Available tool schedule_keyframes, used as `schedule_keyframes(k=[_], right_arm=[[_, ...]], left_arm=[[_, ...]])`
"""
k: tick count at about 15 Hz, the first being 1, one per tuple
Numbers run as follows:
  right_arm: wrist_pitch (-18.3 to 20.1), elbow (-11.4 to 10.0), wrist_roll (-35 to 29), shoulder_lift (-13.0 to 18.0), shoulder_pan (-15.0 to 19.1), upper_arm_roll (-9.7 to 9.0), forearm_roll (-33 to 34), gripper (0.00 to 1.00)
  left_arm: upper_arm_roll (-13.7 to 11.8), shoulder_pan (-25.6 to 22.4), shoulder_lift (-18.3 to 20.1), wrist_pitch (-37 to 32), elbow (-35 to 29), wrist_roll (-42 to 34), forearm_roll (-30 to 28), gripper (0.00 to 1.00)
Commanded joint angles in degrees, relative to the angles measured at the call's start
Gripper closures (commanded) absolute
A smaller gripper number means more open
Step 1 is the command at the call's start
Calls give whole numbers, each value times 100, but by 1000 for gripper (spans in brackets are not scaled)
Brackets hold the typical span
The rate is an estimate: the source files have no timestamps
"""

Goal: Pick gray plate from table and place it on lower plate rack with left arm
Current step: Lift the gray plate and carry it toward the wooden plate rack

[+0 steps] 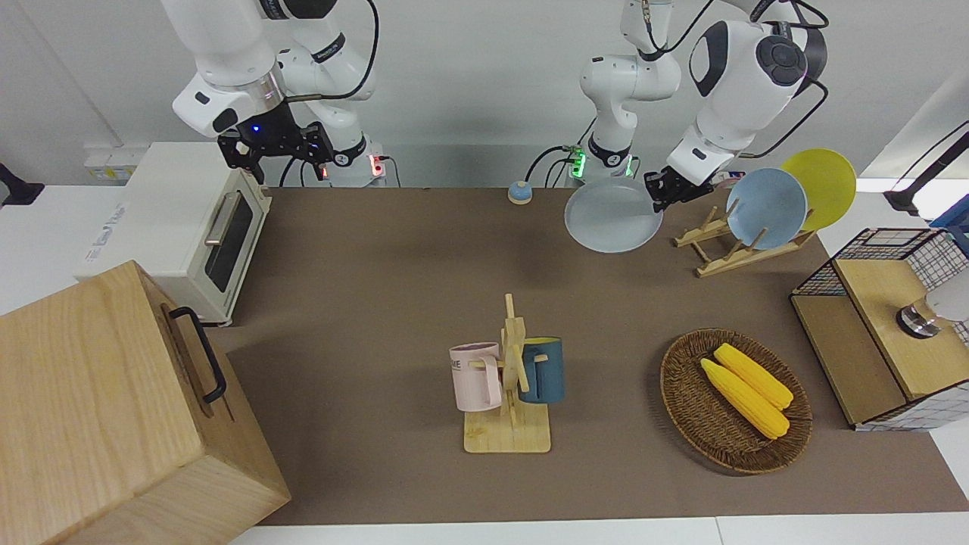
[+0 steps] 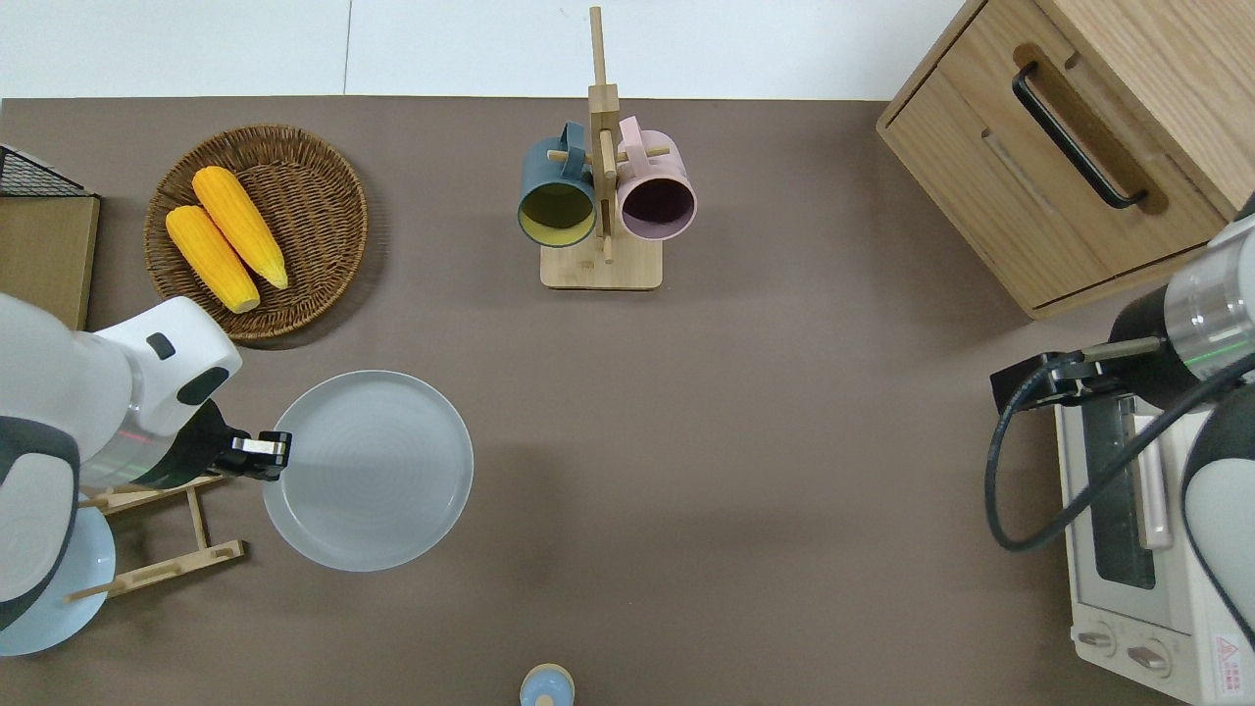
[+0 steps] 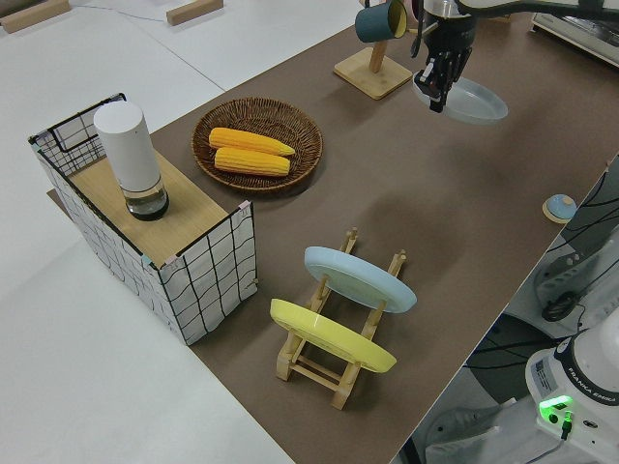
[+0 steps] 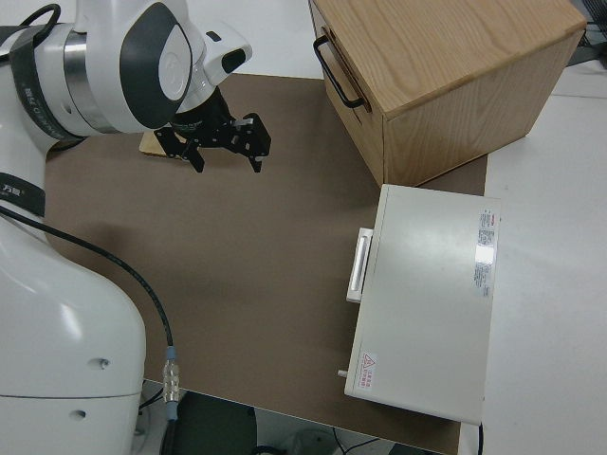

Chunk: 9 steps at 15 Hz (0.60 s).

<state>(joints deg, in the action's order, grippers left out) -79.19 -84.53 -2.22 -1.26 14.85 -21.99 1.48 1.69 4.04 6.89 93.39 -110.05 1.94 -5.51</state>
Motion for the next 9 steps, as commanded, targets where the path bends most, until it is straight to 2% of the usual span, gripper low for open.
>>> schedule_keyframes(k=[1, 9], right_arm=[[62, 41, -68, 12, 132, -121, 37, 17], [62, 41, -68, 12, 132, -121, 37, 17]], left_arm=[[-28, 18, -38, -251, 159, 26, 513, 1000], [42, 89, -126, -760, 405, 113, 2675, 1000]])
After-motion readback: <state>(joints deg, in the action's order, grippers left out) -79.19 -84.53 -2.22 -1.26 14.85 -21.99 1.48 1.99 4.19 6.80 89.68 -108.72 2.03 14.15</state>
